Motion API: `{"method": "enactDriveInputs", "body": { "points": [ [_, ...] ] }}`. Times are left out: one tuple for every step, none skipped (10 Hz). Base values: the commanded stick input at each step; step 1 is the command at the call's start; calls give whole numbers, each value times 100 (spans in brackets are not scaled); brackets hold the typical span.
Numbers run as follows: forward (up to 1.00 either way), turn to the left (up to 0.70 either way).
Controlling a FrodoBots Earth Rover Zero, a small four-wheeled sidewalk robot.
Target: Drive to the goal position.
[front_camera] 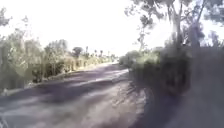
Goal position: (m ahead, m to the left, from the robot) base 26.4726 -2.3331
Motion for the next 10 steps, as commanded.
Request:
{"method": "enactDriveInputs", "body": {
  "points": [
    [85, 0],
    [85, 0],
    [85, 0],
    [85, 0],
    [85, 0],
    [85, 0],
    [85, 0],
    [85, 0],
    [85, 0],
    [85, 0]
  ]
}}
